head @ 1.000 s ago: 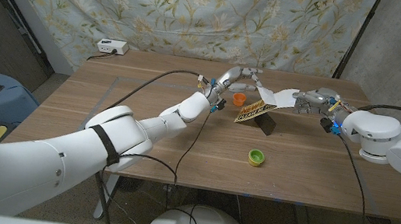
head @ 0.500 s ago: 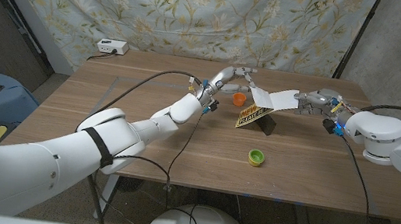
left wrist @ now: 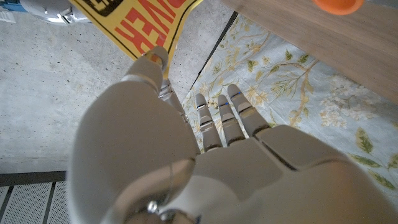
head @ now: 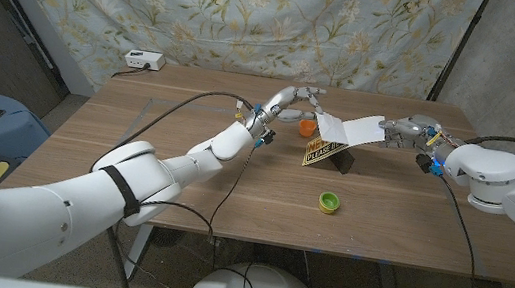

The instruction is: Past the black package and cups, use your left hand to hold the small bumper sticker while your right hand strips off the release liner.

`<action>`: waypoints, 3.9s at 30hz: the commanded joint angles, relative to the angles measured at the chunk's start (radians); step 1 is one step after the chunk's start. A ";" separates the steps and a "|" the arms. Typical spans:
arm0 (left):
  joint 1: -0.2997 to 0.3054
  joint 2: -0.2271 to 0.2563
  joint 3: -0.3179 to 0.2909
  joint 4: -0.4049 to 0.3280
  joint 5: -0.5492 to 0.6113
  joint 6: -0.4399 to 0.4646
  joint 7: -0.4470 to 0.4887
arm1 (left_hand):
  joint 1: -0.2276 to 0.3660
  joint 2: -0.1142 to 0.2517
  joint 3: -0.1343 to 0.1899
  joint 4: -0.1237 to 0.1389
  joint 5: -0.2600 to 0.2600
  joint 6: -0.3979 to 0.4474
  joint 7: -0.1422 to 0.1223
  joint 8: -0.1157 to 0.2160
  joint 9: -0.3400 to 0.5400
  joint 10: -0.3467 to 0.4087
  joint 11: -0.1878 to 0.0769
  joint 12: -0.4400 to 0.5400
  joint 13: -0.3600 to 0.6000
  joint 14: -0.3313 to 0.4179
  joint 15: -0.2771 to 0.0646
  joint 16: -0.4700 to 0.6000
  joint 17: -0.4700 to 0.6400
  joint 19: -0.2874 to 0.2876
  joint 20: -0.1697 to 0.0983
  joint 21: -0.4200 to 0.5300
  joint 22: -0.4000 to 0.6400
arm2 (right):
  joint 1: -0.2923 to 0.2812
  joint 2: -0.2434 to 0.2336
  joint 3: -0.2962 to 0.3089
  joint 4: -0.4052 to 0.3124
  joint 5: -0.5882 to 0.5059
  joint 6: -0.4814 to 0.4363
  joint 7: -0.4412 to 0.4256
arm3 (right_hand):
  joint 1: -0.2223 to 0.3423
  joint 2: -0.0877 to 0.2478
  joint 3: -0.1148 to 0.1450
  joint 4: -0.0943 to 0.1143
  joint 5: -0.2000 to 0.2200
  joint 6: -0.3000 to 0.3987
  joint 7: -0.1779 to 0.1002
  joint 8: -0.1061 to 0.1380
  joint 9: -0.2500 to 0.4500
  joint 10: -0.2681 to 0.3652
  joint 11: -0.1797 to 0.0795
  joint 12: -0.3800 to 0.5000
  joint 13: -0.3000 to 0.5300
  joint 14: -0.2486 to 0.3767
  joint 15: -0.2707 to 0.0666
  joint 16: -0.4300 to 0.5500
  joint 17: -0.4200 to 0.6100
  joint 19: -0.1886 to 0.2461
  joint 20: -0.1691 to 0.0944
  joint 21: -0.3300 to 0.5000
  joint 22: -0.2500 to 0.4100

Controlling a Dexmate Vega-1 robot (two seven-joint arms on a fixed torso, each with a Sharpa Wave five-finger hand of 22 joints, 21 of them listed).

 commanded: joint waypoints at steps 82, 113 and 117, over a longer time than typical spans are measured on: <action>0.060 0.119 -0.105 -0.067 -0.003 -0.137 -0.086 | -0.008 0.008 0.016 0.002 0.001 -0.006 0.007 0.005 0.005 0.000 -0.011 0.000 0.005 -0.007 -0.008 -0.002 0.002 -0.009 0.000 0.000 0.003 | -0.020 0.066 0.085 0.013 -0.066 -0.064 0.047 | -0.013 -0.008 0.029 0.020 0.007 -0.022 0.003 0.032 0.022 0.006 -0.013 -0.004 0.010 0.007 -0.013 -0.001 0.015 -0.003 -0.014 0.009 0.003; 0.117 0.181 -0.164 -0.192 -0.046 -0.079 -0.187 | -0.008 0.009 0.020 0.001 0.003 -0.009 0.004 0.011 0.013 -0.003 -0.011 -0.001 0.005 -0.013 -0.007 -0.001 0.002 -0.015 0.000 -0.002 0.004 | -0.026 0.062 0.098 0.015 -0.056 -0.073 0.020 | -0.015 -0.009 0.033 0.022 0.007 -0.027 0.000 0.038 0.022 0.009 -0.013 -0.004 0.011 0.010 -0.016 -0.004 0.019 -0.004 -0.016 0.010 0.003; 0.123 0.189 -0.168 -0.206 -0.050 -0.072 -0.195 | -0.009 0.008 0.020 0.001 0.003 -0.007 0.003 0.012 0.013 -0.003 -0.010 -0.001 0.005 -0.014 -0.007 -0.002 0.002 -0.015 -0.001 -0.001 0.004 | -0.031 0.061 0.104 0.013 -0.058 -0.075 0.021 | -0.014 -0.010 0.034 0.020 0.007 -0.028 0.002 0.039 0.022 0.008 -0.013 -0.004 0.011 0.010 -0.016 -0.004 0.019 -0.003 -0.015 0.011 0.003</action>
